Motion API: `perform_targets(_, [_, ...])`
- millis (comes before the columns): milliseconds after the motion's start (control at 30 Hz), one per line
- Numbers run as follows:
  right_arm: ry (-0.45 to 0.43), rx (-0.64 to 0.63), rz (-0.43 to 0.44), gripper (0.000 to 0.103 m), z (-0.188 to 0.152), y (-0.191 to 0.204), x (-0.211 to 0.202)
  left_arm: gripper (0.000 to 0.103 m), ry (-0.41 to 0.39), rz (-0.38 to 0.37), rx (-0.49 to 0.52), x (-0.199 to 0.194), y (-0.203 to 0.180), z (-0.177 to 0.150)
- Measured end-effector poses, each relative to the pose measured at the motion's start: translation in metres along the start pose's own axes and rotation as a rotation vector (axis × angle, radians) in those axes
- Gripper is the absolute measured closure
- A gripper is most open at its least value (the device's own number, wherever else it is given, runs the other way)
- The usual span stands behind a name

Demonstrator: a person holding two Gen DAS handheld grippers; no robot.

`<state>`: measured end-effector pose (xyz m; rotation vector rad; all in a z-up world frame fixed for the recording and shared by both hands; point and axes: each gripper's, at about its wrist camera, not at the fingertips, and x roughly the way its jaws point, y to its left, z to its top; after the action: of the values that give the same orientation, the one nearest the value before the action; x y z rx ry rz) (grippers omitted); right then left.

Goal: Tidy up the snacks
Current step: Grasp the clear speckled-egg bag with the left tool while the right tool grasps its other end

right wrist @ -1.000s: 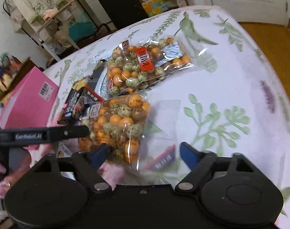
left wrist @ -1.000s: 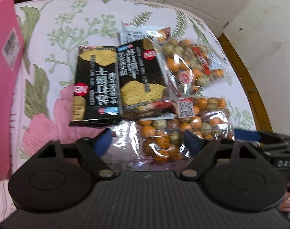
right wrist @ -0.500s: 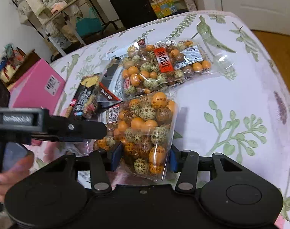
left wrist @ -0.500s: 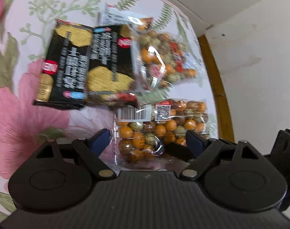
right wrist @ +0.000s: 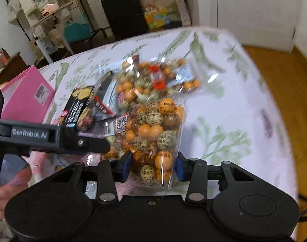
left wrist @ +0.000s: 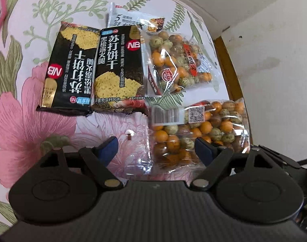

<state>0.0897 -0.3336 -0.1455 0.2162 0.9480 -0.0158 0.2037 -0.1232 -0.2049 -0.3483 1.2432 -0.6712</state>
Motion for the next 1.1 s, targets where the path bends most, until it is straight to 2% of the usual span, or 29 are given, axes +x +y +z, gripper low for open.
perform_targets(33, [0.016, 0.008, 0.015, 0.055, 0.001, -0.006, 0.001, 0.021, 0.000, -0.001, 0.001, 0.000, -0.001, -0.001])
perform_targets(133, [0.086, 0.202, 0.081, 0.054, -0.006, -0.040, 0.016, 0.021, -0.004, -0.006, 0.029, 0.004, -0.007, -0.004])
perform_targets(200, [0.071, 0.305, 0.136, 0.053, -0.018, -0.059, 0.020, 0.021, -0.014, 0.008, 0.059, 0.006, -0.012, -0.006])
perform_targets(367, [0.015, 0.334, 0.124, 0.054, -0.033, -0.063, 0.012, 0.021, -0.035, 0.040, 0.154, 0.012, -0.027, -0.011])
perform_targets(433, [-0.004, 0.323, 0.106, 0.053, -0.035, -0.059, 0.011, 0.021, -0.018, -0.004, 0.169, 0.018, -0.032, -0.012])
perform_targets(533, [-0.026, 0.334, 0.111, 0.053, -0.039, -0.060, 0.011, 0.021, -0.021, -0.007, 0.173, 0.021, -0.036, -0.012])
perform_targets(667, [-0.061, 0.409, 0.183, 0.055, -0.049, -0.078, 0.012, 0.021, 0.005, -0.122, 0.009, 0.020, -0.014, -0.001])
perform_targets(700, [-0.068, 0.434, 0.210, 0.056, -0.052, -0.084, 0.012, 0.025, 0.018, -0.141, -0.026, 0.019, -0.009, 0.002])
perform_targets(800, [-0.065, 0.466, 0.239, 0.057, -0.054, -0.090, 0.012, 0.045, 0.048, -0.100, -0.010, 0.017, -0.007, 0.006])
perform_targets(900, [-0.052, 0.522, 0.256, 0.057, -0.053, -0.094, 0.012, 0.047, 0.066, -0.062, 0.007, 0.013, -0.010, 0.009])
perform_targets(967, [-0.037, 0.553, 0.256, 0.057, -0.051, -0.094, 0.011, 0.047, 0.081, -0.064, -0.020, 0.012, -0.009, 0.008])
perform_targets(1100, [-0.020, 0.599, 0.282, 0.060, -0.048, -0.090, 0.008, 0.046, 0.056, -0.074, -0.061, 0.012, -0.009, 0.001])
